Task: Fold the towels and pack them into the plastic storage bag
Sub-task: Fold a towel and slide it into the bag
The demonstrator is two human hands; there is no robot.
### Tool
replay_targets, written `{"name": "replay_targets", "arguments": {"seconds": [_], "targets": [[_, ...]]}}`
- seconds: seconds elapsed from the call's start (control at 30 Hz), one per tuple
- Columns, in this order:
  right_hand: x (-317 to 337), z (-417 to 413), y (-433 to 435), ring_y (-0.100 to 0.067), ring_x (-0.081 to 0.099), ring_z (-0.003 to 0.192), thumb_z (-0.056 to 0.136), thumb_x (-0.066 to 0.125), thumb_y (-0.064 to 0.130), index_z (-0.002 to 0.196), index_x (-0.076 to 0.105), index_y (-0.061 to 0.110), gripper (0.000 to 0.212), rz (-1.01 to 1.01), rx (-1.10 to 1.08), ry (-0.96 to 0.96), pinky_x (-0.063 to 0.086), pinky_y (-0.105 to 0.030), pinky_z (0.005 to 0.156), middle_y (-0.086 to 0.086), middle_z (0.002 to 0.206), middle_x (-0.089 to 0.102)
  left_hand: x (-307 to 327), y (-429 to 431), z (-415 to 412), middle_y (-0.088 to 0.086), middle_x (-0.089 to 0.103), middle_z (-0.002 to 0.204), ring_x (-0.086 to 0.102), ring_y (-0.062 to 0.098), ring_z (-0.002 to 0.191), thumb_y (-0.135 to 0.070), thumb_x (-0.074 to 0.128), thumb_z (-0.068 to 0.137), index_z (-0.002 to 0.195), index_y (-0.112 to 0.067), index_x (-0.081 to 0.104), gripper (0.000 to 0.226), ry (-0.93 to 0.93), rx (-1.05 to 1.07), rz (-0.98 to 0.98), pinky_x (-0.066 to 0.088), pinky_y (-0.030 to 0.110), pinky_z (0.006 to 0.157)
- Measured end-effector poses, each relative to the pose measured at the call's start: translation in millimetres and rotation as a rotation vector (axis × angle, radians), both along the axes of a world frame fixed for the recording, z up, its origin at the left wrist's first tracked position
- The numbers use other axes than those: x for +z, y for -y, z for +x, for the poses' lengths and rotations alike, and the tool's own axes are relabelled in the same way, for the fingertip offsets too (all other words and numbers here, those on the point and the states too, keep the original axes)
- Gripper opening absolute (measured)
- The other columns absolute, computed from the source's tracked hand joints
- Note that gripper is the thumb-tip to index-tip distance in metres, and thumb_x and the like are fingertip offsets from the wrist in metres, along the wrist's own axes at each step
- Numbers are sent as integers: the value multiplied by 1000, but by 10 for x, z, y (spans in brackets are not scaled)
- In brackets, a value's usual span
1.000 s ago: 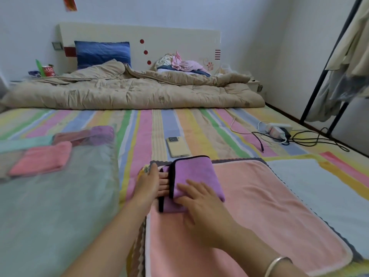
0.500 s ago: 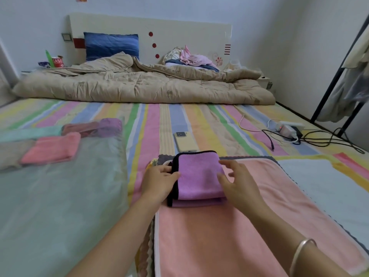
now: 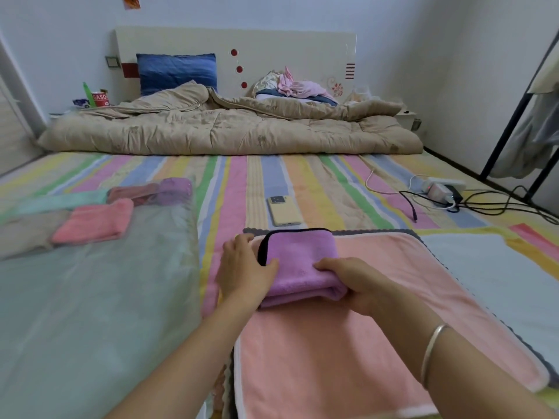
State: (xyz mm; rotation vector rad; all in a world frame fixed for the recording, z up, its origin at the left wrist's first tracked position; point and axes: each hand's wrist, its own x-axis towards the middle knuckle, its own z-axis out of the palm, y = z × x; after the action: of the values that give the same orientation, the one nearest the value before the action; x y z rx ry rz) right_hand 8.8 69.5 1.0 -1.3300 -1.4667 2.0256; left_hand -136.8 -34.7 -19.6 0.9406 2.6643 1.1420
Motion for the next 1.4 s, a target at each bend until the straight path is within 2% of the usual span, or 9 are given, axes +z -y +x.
{"name": "replay_targets", "arguments": {"seconds": [0.2, 0.43, 0.5, 0.67, 0.83, 0.97, 1.1, 1.2, 1.4], "targets": [[23, 640, 80, -24, 60, 74, 81, 65, 11, 104, 66, 3, 25, 155, 325, 115, 48, -32, 60, -14, 87, 66, 228, 239, 654, -5, 23, 159, 15, 10, 147, -54, 31, 86, 150, -21, 28, 73, -316, -676, -42, 6, 27, 120], [-37, 744, 335, -32, 61, 100, 88, 51, 12, 143, 29, 20, 60, 867, 416, 534, 49, -35, 76, -11, 112, 62, -365, 321, 890, 2, -3, 163, -8, 12, 149, -64, -1, 80, 155, -14, 2, 91, -558, -700, -368, -8, 41, 120], [-33, 672, 537, -33, 62, 93, 89, 47, 16, 147, 11, 31, 70, 1121, 419, 660, 46, -36, 72, -7, 105, 58, -317, 337, 864, 2, 11, 162, 5, 14, 149, -56, 14, 88, 154, -14, 16, 78, -416, -731, -205, -4, 36, 121], [-82, 510, 956, -28, 53, 54, 54, 77, 10, 80, 60, 16, 31, 1736, 374, 787, 8, -24, 43, -8, 74, 52, -137, 608, 674, -12, 64, 119, 55, 2, 117, -9, 45, 96, 102, -25, 69, 30, 253, -361, 400, 41, 23, 104], [-298, 248, 1320, -37, 58, 75, 61, 78, 49, 70, 69, 4, 47, 1577, 381, 1009, 40, -43, 58, -25, 90, 62, -36, 956, 565, -4, 71, 102, 66, 7, 100, -2, 43, 97, 98, -20, 69, 31, 505, -230, 530, 53, 35, 94], [-374, 122, 1491, -47, 58, 104, 63, 75, 46, 90, 74, -1, 54, 1432, 443, 1189, 40, -56, 83, -32, 121, 59, -38, 1337, 439, -8, 72, 93, 67, 7, 89, -2, 45, 96, 93, -22, 70, 32, 337, -234, 477, 54, 28, 81], [-344, 71, 1442, -44, 61, 81, 51, 70, 13, 76, 72, -3, 30, 1422, 400, 1222, 48, -48, 62, -33, 107, 63, -58, 1767, 149, -15, 70, 91, 65, 0, 88, -5, 54, 93, 91, -25, 69, 25, 77, -279, 344, 50, 15, 77], [-252, 59, 1409, -35, 55, 97, 80, 60, 27, 106, 65, 7, 34, 1453, 460, 1236, 36, -38, 65, -19, 121, 53, -134, 2134, -152, -24, 65, 100, 59, -3, 97, -37, 61, 86, 98, -35, 66, 14, -165, -387, 80, 46, 19, 84], [-154, 187, 1260, -30, 50, 105, 95, 42, 40, 114, 58, 16, 35, 1412, 346, 1083, 48, -39, 75, -6, 116, 49, -301, 2725, -538, -13, 60, 120, 53, 8, 112, -69, 64, 60, 114, -34, 60, 64, -404, -547, -234, 35, 22, 93]]}}
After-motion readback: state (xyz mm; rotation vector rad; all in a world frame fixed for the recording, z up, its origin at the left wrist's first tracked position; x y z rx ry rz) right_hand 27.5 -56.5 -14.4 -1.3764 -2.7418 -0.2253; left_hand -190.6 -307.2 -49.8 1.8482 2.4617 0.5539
